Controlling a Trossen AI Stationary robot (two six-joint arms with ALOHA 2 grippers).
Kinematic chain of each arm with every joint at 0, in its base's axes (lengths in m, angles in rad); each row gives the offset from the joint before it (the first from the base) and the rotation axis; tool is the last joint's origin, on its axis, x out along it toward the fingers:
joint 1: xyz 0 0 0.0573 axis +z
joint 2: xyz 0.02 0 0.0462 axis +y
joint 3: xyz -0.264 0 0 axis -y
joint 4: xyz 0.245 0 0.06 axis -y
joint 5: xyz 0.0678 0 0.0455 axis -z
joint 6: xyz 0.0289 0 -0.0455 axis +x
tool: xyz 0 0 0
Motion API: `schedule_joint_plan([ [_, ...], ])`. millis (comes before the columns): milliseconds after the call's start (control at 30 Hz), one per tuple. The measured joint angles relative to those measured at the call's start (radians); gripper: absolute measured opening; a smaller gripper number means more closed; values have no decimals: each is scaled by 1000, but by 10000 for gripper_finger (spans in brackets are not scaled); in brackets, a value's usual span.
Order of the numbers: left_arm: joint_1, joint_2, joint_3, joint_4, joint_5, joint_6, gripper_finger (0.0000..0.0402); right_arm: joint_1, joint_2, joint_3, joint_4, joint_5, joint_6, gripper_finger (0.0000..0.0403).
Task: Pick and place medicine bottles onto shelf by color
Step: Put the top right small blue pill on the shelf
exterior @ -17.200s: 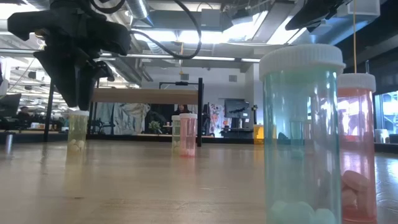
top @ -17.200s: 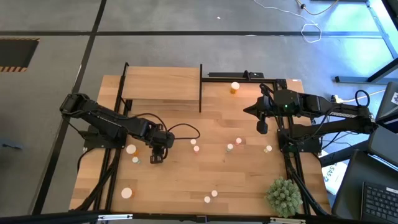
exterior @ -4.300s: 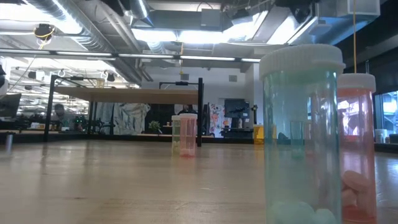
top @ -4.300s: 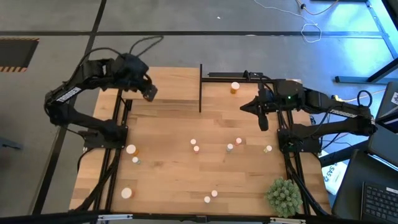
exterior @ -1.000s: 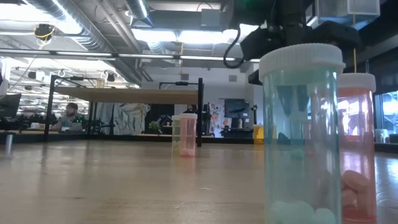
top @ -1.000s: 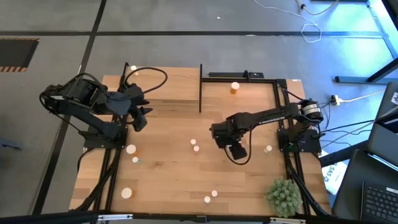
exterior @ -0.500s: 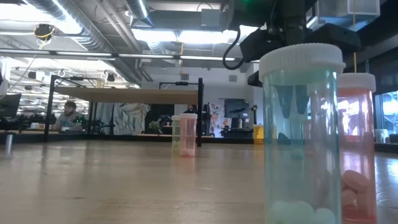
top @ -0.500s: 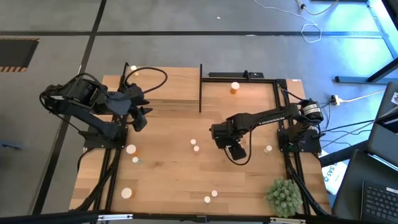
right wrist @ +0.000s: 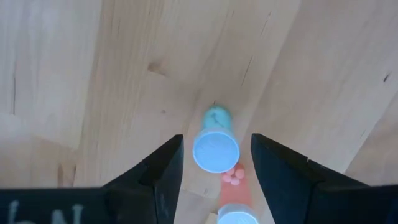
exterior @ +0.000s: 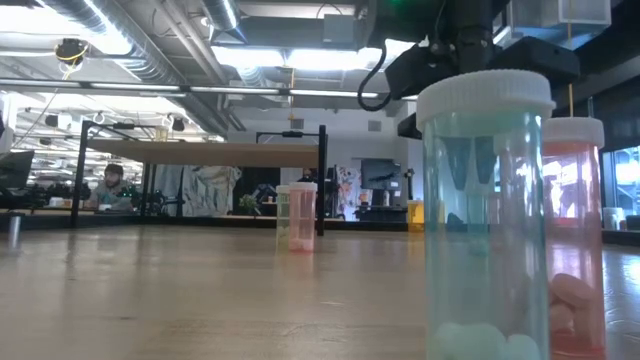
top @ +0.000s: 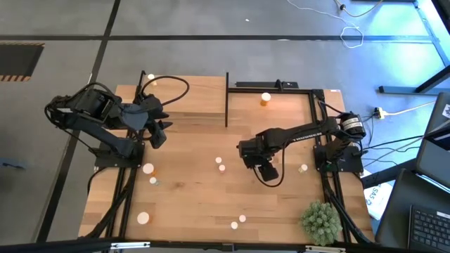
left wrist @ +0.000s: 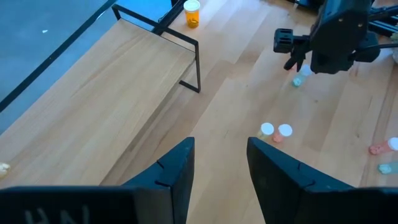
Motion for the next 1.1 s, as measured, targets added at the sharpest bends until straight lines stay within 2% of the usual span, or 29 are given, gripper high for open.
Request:
schedule_joint_plan([
  [233, 0, 0, 0, 0, 0, 0, 141, 2, 0, -59, 20, 1, 1, 190],
  [433, 0, 0, 0, 0, 0, 0, 141, 2, 0, -59, 82, 1, 3, 190],
  [867, 0, 0, 0, 0, 0, 0, 141, 2, 0, -59, 66, 2, 3, 190],
  [1100, 0, 0, 0, 0, 0, 0, 141, 2, 0, -59, 62, 39, 3, 190],
])
